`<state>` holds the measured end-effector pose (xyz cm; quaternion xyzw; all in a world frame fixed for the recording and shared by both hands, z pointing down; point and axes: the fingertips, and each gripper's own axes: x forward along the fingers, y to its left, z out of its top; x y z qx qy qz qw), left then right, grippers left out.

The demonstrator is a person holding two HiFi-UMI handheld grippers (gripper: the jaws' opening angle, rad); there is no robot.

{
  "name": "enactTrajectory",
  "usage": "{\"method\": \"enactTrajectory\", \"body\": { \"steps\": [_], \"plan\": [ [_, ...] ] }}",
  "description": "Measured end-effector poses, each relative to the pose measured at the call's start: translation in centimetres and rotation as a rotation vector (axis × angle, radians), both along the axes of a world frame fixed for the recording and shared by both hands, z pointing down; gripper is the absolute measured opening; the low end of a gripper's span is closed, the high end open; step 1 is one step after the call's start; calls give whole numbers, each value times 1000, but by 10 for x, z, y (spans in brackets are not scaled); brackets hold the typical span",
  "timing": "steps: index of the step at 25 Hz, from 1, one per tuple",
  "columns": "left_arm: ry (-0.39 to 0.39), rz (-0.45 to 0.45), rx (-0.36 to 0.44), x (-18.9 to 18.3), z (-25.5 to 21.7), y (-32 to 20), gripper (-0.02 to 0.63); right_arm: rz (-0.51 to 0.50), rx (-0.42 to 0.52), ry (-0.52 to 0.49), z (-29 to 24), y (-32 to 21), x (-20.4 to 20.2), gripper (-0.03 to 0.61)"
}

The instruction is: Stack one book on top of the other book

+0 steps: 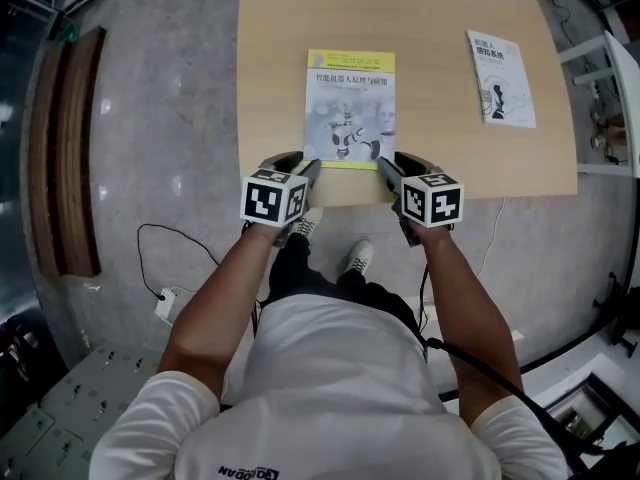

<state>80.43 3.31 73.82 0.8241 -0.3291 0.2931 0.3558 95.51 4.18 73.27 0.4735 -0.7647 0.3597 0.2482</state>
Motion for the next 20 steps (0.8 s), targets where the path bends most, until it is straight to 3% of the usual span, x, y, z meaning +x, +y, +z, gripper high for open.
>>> {"method": "enactTrajectory", "body": {
  "steps": [6,20],
  "plan": [
    [-10,16,3,8,2,38,153,-31,-3,-2,1,29,8,140],
    [-10,-41,12,13,6,114,150,-118,9,6,4,95,14,140]
  ]
}}
